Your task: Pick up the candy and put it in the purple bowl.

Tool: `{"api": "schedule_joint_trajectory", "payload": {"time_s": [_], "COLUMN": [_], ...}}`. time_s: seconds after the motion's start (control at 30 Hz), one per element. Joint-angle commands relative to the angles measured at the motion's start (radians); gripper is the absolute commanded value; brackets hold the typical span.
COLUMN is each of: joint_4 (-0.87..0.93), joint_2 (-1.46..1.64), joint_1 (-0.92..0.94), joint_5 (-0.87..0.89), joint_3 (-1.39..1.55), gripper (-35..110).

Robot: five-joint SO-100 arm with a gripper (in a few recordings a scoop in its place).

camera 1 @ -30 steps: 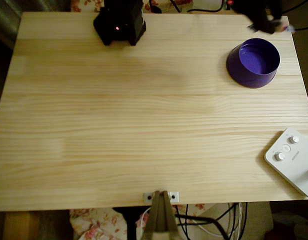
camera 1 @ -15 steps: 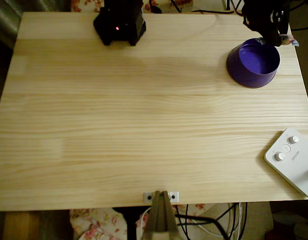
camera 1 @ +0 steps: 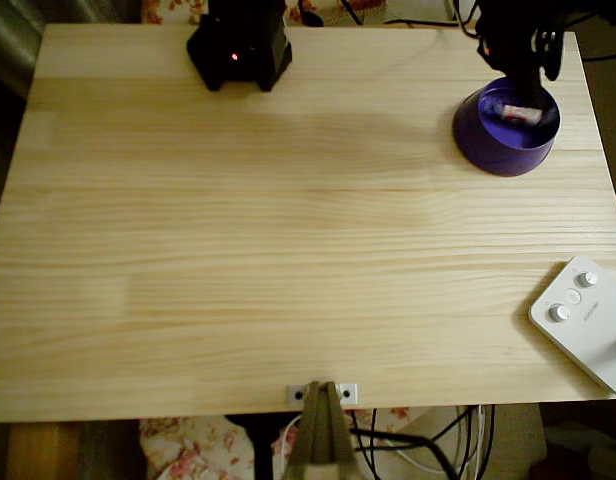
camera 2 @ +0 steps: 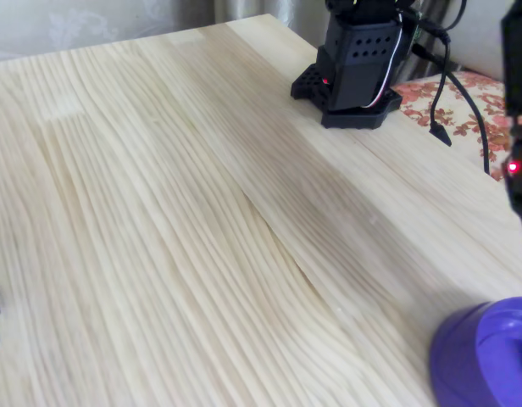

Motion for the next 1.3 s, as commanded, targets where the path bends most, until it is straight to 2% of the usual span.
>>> {"api": "schedule_joint_trajectory", "payload": {"time_s": [0.0, 0.23, 0.5, 0.7, 0.9, 1.1, 1.27], "joint_4": [0.026, 0.133, 0.275, 0.403, 0.394, 0.368, 0.4], "joint_2": [0.12, 0.301, 0.607, 0.739, 0.834, 0.976, 1.121], "joint_1": [0.023, 0.176, 0.336, 0.6, 0.931, 1.203, 1.298], "joint_5": [-0.006, -0.078, -0.23, -0.307, -0.399, -0.469, -0.456], "joint_3": [-0.003, 0.038, 0.235, 0.261, 0.301, 0.483, 0.667], "gripper": [2, -1, -1, -1, -1, -1, -1]}}
